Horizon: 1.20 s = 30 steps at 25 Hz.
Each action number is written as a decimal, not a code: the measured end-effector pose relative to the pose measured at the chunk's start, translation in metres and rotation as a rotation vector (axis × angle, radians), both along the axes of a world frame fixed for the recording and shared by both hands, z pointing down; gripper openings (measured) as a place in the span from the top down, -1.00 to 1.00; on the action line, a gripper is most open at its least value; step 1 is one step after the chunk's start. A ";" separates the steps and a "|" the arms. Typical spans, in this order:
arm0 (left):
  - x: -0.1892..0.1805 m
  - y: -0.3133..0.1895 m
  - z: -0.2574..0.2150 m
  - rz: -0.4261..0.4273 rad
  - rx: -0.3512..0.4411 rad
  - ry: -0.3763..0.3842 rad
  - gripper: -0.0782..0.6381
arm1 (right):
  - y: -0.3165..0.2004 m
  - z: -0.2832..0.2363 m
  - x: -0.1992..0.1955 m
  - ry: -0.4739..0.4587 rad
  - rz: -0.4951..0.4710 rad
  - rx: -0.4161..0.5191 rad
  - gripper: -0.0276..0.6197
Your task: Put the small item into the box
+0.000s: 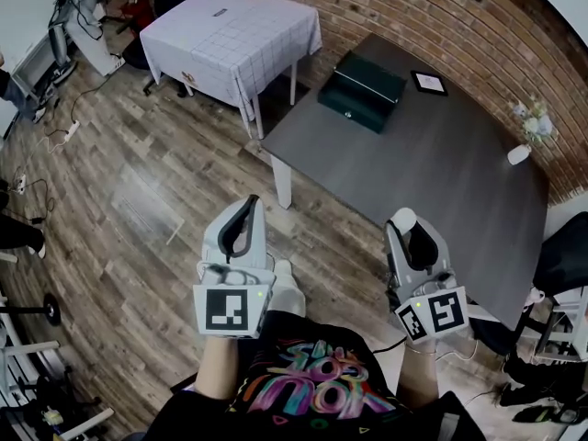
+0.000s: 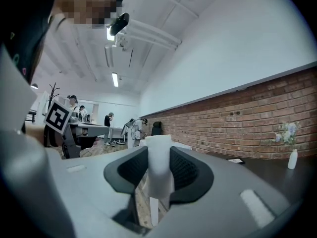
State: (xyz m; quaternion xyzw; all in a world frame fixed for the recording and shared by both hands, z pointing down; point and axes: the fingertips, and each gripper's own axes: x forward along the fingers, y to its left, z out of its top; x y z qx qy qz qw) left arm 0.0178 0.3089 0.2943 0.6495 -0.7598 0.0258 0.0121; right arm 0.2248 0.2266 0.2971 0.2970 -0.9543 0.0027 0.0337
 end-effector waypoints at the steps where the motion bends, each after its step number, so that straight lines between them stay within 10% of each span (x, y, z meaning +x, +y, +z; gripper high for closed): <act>1: -0.012 -0.010 -0.002 -0.002 0.000 -0.007 0.77 | -0.011 -0.001 -0.011 -0.004 0.002 0.000 0.50; 11: -0.099 -0.079 -0.001 0.011 -0.018 -0.004 0.77 | -0.082 0.002 -0.087 0.002 0.050 -0.019 0.50; 30: -0.144 -0.171 0.021 0.095 -0.050 -0.013 0.77 | -0.164 0.034 -0.125 0.000 0.145 -0.088 0.50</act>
